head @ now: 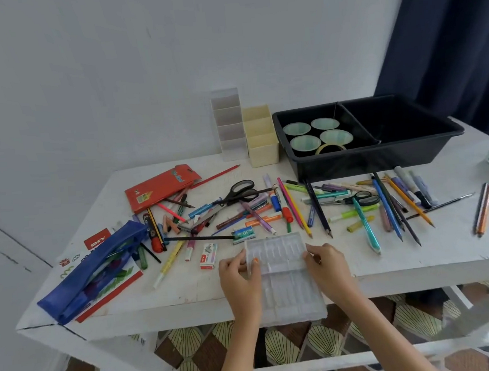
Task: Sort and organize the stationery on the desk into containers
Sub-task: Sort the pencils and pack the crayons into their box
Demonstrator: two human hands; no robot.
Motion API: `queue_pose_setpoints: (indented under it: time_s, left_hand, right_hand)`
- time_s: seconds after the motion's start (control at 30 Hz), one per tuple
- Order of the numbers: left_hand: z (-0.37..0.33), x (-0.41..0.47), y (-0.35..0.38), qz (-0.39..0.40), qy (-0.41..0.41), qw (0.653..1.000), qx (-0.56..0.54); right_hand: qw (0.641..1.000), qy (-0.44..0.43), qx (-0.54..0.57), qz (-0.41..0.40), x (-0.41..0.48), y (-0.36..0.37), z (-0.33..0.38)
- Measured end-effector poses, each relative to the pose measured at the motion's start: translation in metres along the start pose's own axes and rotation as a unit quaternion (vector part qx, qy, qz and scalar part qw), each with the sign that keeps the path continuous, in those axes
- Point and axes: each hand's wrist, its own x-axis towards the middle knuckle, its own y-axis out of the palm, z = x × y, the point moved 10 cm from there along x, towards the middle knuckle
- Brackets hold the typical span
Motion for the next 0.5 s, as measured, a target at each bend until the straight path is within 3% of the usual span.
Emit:
queue_pose_setpoints:
  time_s: [0.17,0.33,0.5]
  left_hand:
    - [-0.003,0.017,0.013,0.053,0.026,0.997,0.040]
    - [-0.013,0.024,0.031,0.122,0.116,0.980,0.103]
    - [0.001,0.025,0.011,0.081,0.088,0.992,0.045]
  right_hand:
    - [1.000,-0.021,0.003,-0.013,0.007,-0.002,0.005]
    - [0.995,-0.030,0.095,0.007,0.010,-0.003,0.011]
    - [0.984,-0.022,0.171,0.035,0.002,0.000,0.003]
